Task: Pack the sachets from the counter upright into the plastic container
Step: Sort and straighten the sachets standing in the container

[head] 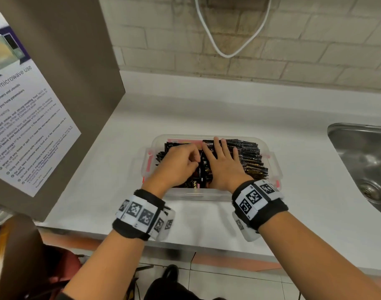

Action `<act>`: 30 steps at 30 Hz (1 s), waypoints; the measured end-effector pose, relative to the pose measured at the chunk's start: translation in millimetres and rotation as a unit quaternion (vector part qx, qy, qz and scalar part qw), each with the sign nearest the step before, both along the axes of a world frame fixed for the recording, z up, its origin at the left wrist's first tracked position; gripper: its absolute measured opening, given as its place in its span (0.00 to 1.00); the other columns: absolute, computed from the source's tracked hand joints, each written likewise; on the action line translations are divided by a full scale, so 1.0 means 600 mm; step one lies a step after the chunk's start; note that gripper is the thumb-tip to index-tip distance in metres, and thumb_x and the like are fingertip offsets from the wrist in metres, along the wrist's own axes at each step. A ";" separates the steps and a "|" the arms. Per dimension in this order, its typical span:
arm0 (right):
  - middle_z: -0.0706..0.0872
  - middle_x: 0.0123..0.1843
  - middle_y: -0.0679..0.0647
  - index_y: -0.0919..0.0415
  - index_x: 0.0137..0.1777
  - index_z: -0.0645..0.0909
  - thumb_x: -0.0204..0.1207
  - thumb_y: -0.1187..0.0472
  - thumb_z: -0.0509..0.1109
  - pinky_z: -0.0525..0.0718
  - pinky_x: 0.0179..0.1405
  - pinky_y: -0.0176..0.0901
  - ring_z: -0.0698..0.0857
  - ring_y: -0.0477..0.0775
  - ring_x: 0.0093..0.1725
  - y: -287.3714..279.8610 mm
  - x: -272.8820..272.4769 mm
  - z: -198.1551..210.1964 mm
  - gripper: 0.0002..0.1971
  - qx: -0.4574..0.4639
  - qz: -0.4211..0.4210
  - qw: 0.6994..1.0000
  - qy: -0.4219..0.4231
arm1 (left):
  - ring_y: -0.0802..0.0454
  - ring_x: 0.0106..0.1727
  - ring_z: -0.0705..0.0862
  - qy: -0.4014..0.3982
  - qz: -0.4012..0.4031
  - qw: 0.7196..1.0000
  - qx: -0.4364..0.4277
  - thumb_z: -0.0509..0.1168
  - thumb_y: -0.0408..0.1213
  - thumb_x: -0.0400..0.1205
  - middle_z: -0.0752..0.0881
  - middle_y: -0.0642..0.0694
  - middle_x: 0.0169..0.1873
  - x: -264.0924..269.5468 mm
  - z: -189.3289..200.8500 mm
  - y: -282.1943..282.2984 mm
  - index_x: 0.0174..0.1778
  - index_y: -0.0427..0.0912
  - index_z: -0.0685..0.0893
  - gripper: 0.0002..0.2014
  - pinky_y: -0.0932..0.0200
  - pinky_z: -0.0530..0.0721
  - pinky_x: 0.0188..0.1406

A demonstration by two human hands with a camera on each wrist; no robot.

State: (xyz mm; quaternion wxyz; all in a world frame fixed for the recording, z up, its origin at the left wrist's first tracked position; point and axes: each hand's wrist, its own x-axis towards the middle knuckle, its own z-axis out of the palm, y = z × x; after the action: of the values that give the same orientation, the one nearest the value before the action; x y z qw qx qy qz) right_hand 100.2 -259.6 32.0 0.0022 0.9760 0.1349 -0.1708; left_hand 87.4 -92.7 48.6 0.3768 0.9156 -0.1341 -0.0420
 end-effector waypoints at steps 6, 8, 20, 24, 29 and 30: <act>0.26 0.87 0.62 0.48 0.86 0.25 0.80 0.49 0.73 0.39 0.86 0.67 0.28 0.65 0.86 -0.005 0.004 -0.021 0.56 -0.012 0.007 0.999 -0.046 | 0.60 0.61 0.85 0.055 -0.143 0.985 0.085 0.65 0.26 0.84 0.88 0.60 0.56 0.017 0.041 0.026 0.58 0.50 0.90 0.16 0.62 0.80 0.66; 0.27 0.87 0.62 0.48 0.86 0.25 0.82 0.48 0.71 0.40 0.86 0.67 0.29 0.65 0.86 -0.005 0.003 -0.022 0.55 -0.013 0.007 0.998 -0.055 | 0.58 0.63 0.84 0.075 -0.211 0.961 0.162 0.64 0.26 0.83 0.89 0.55 0.61 0.018 0.039 0.008 0.61 0.48 0.90 0.17 0.59 0.78 0.69; 0.31 0.89 0.60 0.53 0.89 0.34 0.75 0.40 0.74 0.36 0.86 0.66 0.29 0.62 0.87 -0.023 0.002 0.011 0.58 0.062 0.027 0.998 -0.014 | 0.54 0.65 0.84 0.076 -0.233 0.949 0.201 0.58 0.20 0.81 0.89 0.52 0.62 0.024 0.045 -0.013 0.62 0.46 0.91 0.24 0.55 0.79 0.71; 0.37 0.90 0.60 0.55 0.90 0.43 0.77 0.45 0.73 0.36 0.85 0.63 0.32 0.61 0.88 -0.019 -0.007 0.012 0.51 0.127 0.023 0.991 -0.037 | 0.52 0.69 0.79 -0.003 -0.126 0.976 0.178 0.60 0.22 0.80 0.85 0.51 0.66 0.043 0.066 0.044 0.67 0.50 0.87 0.24 0.52 0.74 0.74; 0.70 0.82 0.59 0.57 0.81 0.72 0.81 0.59 0.71 0.42 0.86 0.58 0.56 0.63 0.87 0.021 -0.030 -0.007 0.28 0.287 0.021 0.948 -0.137 | 0.49 0.65 0.76 0.077 -0.140 0.959 0.234 0.71 0.28 0.77 0.80 0.47 0.64 0.061 0.067 0.091 0.74 0.47 0.79 0.28 0.51 0.77 0.67; 0.74 0.78 0.58 0.56 0.79 0.75 0.81 0.60 0.71 0.43 0.86 0.57 0.62 0.62 0.85 0.030 -0.032 -0.011 0.25 0.289 0.021 0.945 -0.152 | 0.49 0.64 0.77 0.077 -0.138 0.957 0.244 0.72 0.29 0.77 0.80 0.47 0.63 0.062 0.061 0.092 0.73 0.48 0.80 0.27 0.51 0.78 0.66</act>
State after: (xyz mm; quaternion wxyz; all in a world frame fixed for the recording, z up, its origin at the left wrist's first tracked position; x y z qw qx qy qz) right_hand 81.2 -241.5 25.2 -0.2555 0.9461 0.1975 0.0260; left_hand 124.6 -37.2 85.0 0.1418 0.9462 -0.2155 -0.1950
